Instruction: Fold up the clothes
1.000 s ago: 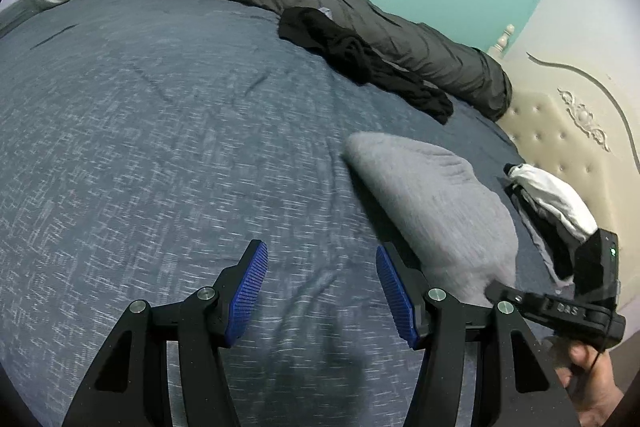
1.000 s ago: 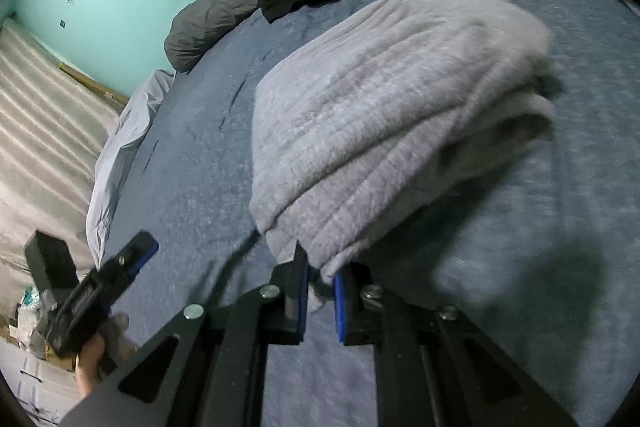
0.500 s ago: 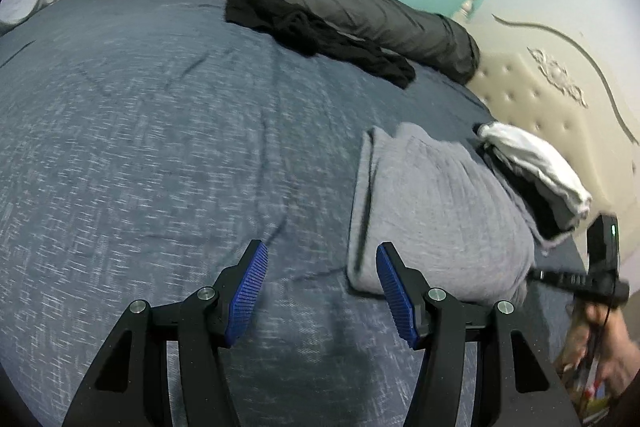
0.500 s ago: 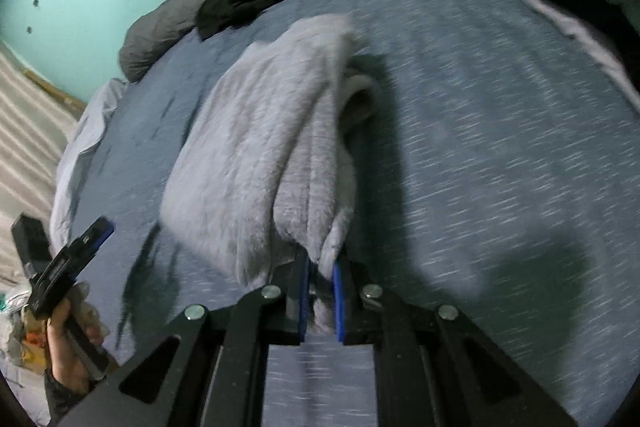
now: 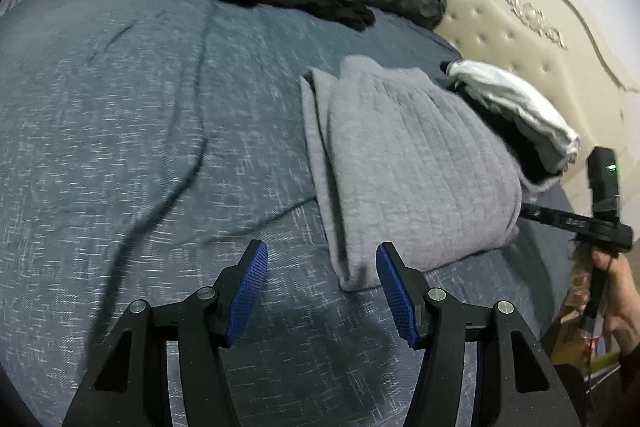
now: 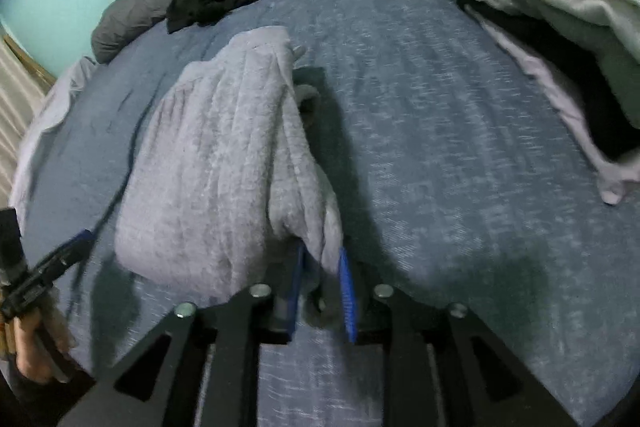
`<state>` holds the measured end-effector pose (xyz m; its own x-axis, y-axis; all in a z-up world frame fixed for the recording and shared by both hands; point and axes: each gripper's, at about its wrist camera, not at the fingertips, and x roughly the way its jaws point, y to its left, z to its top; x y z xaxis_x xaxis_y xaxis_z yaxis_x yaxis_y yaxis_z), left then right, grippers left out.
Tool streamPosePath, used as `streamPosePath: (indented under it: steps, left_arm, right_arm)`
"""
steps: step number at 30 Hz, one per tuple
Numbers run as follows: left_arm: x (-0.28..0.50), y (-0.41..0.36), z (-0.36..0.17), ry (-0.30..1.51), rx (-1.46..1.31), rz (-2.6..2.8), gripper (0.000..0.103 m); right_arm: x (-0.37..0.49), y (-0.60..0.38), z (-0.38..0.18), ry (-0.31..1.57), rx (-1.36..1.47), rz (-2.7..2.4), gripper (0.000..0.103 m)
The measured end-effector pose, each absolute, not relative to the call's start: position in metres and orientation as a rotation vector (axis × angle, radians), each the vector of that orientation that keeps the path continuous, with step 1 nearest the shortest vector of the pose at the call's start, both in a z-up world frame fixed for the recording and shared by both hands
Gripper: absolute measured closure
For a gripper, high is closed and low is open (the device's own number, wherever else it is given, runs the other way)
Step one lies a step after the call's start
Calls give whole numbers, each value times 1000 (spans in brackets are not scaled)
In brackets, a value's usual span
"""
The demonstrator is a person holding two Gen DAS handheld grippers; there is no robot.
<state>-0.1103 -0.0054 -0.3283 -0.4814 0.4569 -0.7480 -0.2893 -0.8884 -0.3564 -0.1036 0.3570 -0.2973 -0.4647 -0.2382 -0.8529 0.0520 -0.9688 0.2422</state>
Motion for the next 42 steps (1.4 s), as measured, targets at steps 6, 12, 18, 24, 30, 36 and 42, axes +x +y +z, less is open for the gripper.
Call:
streamPosePath:
  steps: [6,12,18,24,30,36,42]
  left_arm:
    - [-113,9,-337,-207,-1302,2334,42]
    - [-113,20,-351,-147,-1347,2315,42]
    - [-114,26,-358,-86,-1362,2305,42]
    - [-115,33,-362,-59,-1362,2286,48]
    - [-108,49,-360,80,-1306,2302,97]
    - [-112,40,-361,22,-1319,2314,98]
    - [-107,40,-360,13,-1321,2301,98]
  right_arm:
    - [-78,348,-296,-225,1502,-2522,70]
    - [-80,326,-329,-58,1622,-2466,68]
    - [-93,326,-339,-61,1613,-2496,68]
    - [-102,319,-345,54,1591,-2491,79]
    - [-97,318,-337,122,1515,-2522,99]
    - [-96,339,-324,217,1500,-2569,100]
    - [-100,347,-322,248,1518,-2521,101]
